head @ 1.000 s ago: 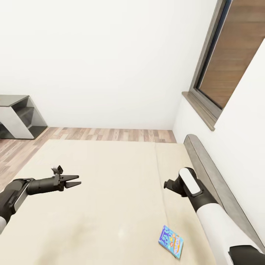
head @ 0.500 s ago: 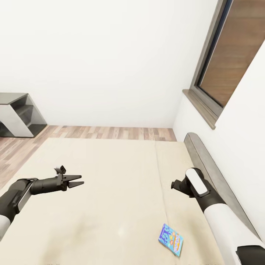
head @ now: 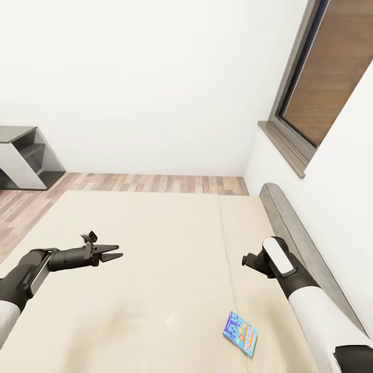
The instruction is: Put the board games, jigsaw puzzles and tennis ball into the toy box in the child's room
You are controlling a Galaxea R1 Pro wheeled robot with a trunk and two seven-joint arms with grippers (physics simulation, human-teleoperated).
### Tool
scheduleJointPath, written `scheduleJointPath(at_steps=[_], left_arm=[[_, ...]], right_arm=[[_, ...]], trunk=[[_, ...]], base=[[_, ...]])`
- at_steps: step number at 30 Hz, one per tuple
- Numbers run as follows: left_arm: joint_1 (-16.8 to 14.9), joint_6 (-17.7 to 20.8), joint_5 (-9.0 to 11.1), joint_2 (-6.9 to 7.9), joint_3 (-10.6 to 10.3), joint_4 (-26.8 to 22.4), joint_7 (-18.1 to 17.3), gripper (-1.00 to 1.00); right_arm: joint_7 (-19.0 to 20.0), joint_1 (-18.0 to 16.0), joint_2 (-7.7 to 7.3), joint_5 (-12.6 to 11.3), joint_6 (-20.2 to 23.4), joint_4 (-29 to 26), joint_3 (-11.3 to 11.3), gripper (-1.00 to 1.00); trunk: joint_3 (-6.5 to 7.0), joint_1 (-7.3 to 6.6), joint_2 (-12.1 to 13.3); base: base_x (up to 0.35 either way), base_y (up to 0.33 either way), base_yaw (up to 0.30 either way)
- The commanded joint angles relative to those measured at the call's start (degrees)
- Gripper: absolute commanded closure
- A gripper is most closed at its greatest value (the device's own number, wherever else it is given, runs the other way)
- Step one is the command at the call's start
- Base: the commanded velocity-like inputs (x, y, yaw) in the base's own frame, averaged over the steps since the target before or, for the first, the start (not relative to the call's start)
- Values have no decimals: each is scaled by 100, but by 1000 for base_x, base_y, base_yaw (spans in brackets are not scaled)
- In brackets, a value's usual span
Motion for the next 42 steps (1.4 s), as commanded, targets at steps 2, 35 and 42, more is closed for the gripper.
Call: scheduleJointPath(at_steps=[2,35,42], left_arm=[[-3,99,15,-38,-53,-127,-22,-100],[-3,535,16,-586,-157,-1246,-22,-100],[-1,536,33,-556,-155,-1250,-22,-100]], right_arm=[[-48,-5,-11,-58,6,15,25,-100],[642,-4,-189,78,-501,202,616,-100],[796,-4,-209,79,-506,223,616,-100]], trunk=[[-30,3,-12],[-342,3,-12],[-408,3,-12]], base=[[0,0,0],[0,0,0],[0,0,0]])
